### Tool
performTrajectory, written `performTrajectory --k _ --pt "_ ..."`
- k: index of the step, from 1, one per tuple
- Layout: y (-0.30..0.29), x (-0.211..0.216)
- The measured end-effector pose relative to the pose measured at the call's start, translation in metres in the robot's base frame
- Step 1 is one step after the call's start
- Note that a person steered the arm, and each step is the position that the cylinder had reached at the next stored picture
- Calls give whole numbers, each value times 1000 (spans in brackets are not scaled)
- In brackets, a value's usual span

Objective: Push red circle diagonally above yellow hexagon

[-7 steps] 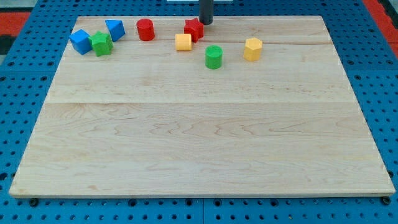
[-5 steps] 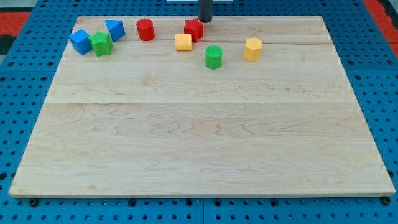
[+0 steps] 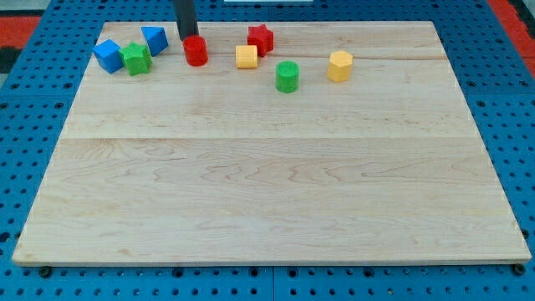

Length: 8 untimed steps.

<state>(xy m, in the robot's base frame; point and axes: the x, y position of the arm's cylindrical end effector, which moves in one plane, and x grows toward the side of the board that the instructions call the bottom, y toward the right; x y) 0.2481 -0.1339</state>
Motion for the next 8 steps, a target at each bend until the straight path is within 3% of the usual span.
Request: performTrajectory --k 3,5,6,7,8 --pt "-26 46" --pt "28 87" --pt "17 77" --pt "-31 75" --pt "-7 70"
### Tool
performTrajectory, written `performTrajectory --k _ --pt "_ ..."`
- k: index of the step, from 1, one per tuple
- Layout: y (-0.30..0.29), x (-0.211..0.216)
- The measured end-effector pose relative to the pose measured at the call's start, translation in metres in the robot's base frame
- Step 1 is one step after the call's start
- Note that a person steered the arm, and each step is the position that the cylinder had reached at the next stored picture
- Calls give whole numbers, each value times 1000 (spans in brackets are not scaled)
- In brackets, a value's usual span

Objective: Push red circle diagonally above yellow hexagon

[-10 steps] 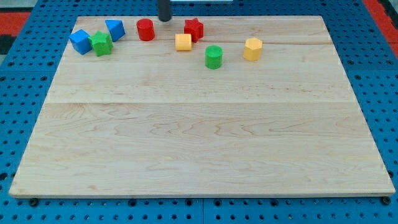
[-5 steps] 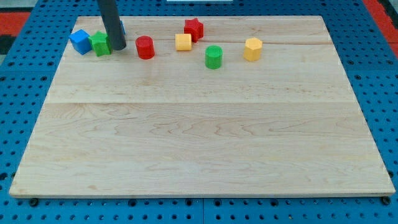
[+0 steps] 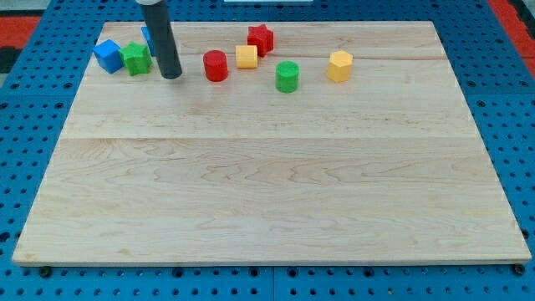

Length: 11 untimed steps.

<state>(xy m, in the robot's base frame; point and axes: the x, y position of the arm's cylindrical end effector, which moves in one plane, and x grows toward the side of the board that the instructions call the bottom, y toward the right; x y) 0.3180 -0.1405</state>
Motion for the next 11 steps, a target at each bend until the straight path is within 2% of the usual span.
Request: performTrajectory --k 1,2,3,4,7,9,10,11 --pt "54 2" --pt "75 -1" --pt "46 -3" --pt "45 -13" --pt "177 -17" --pt "78 -18" --pt "131 -21" --pt "126 -22"
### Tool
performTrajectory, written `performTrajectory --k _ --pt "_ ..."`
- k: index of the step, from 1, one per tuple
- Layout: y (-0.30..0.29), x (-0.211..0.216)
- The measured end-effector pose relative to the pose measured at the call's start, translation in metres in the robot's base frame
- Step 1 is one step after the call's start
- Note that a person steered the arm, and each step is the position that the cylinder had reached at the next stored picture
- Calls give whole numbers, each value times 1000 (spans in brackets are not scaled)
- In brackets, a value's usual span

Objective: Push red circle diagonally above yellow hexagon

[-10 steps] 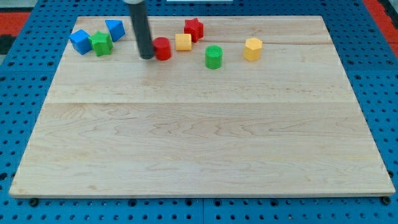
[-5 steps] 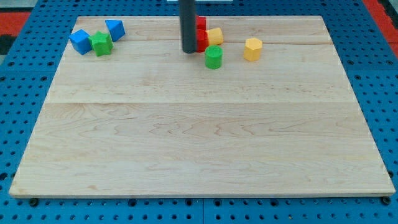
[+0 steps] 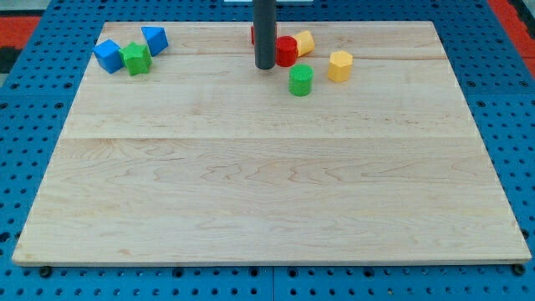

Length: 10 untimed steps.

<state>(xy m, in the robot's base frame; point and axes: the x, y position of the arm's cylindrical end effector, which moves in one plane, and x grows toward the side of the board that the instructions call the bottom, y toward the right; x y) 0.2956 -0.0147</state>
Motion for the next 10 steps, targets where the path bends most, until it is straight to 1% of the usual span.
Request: performTrajectory --k 1,2,3,4,5,6,9,10 --pt "-26 -5" --pt "1 -21" --pt "51 -22" --pt "81 -26" --pt "103 -35" --pt "89 -44" --pt "170 -45" --pt "134 -68"
